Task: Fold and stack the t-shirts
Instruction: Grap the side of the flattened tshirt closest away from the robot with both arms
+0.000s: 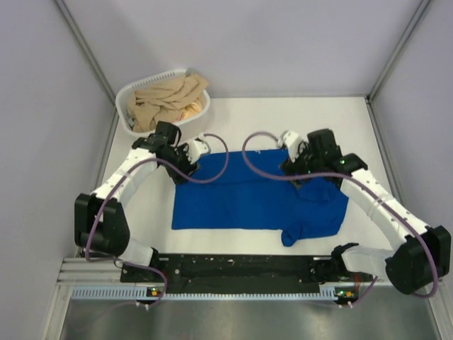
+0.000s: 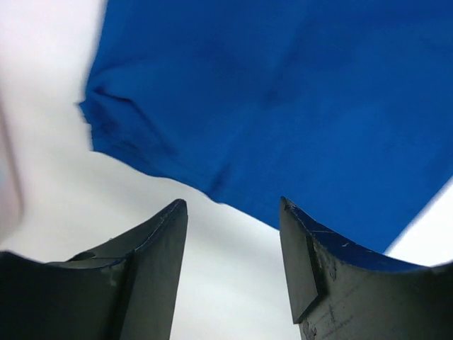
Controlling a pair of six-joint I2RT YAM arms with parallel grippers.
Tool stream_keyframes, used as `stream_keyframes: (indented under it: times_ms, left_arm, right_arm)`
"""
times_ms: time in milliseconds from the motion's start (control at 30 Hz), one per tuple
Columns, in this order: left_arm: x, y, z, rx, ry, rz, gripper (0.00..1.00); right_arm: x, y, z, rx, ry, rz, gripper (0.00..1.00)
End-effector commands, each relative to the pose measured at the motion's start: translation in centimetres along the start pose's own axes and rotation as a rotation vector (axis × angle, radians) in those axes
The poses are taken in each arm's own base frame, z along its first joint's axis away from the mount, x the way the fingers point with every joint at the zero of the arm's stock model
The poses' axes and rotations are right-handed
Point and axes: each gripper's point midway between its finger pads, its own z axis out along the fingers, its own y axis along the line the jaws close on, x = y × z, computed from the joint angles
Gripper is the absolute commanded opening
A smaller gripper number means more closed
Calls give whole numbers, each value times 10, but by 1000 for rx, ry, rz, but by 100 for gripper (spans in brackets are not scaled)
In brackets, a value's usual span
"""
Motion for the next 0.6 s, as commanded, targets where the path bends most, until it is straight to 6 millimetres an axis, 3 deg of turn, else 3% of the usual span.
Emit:
stream_keyframes:
  times_ms: [0,133,233,333,467,567]
  left_arm:
    - [38,-72,-19,231,34,125,59]
    - [84,-109,-16,290,96,223,59]
    - [110,-121,-4,297,148,270,62]
    - [124,-117,11,240,200,291,63]
    - [127,-106,26,165,232,292,62]
    - [131,-103,33,136,253,275,51]
  right_arm:
    - [70,58,-25,-235,212,-383,66]
    - [121,88,-47,-393,309,-505,66]
    - [153,117,-47,-544,300,-674,66]
    - [169,130,-32,-581,301,-789,68]
    - [167,143,0,-571,228,-904,68]
    - [184,152,12,-609,272,-954,61]
